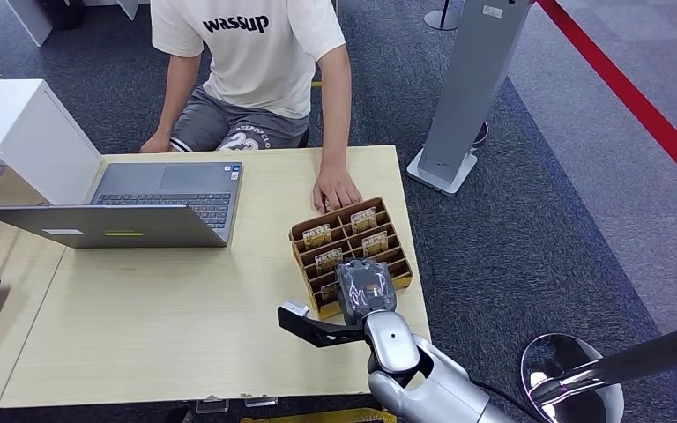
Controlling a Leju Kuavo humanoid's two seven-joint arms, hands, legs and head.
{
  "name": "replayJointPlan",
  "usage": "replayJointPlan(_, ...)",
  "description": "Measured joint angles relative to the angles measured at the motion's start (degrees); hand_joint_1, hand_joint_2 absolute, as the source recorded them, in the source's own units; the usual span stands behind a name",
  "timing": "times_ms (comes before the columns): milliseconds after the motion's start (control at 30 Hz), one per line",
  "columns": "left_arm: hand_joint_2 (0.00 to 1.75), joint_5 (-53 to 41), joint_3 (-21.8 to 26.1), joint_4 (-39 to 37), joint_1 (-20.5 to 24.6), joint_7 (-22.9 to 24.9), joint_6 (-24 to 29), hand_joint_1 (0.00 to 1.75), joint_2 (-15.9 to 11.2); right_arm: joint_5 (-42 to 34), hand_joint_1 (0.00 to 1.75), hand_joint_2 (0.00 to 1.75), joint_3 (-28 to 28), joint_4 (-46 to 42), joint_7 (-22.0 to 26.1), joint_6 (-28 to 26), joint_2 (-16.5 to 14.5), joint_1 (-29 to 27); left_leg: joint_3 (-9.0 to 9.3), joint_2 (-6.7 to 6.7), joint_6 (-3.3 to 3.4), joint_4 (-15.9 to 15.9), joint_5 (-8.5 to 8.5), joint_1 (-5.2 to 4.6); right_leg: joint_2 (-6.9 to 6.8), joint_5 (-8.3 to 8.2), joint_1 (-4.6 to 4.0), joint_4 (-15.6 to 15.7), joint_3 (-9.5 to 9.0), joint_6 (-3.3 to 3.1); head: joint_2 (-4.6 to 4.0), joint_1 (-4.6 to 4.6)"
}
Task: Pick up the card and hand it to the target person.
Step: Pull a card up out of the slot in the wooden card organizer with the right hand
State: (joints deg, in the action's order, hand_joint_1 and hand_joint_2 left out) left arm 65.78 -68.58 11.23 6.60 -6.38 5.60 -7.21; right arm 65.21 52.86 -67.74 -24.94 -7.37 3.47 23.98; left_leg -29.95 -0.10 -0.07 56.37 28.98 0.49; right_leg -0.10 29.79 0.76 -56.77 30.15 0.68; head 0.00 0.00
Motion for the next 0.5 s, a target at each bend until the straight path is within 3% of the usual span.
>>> replayJointPlan(267,1.75,0.12,0.07,0.01,-0.01,0.03,0.01,0.0,-0.01,-0.16,1.32,1.75,0.27,-0.49,0.28,-0.45,-0.04,0.13,0.02,0.0,0.0,-0.01,0.0,0.0,0.0,0.0,0.01,0.01,-0.02,0.01,0.0,0.0)
replayJointPlan(500,1.75,-0.08,-0.14,-0.01,0.01,0.18,-0.08,0.0,-0.08,-0.67,1.6,1.75,0.42,-0.85,0.31,0.02,0.15,-0.2,0.03,-0.01,0.0,-0.02,0.0,0.0,-0.01,0.01,0.0,0.02,-0.03,0.0,0.0,0.0)
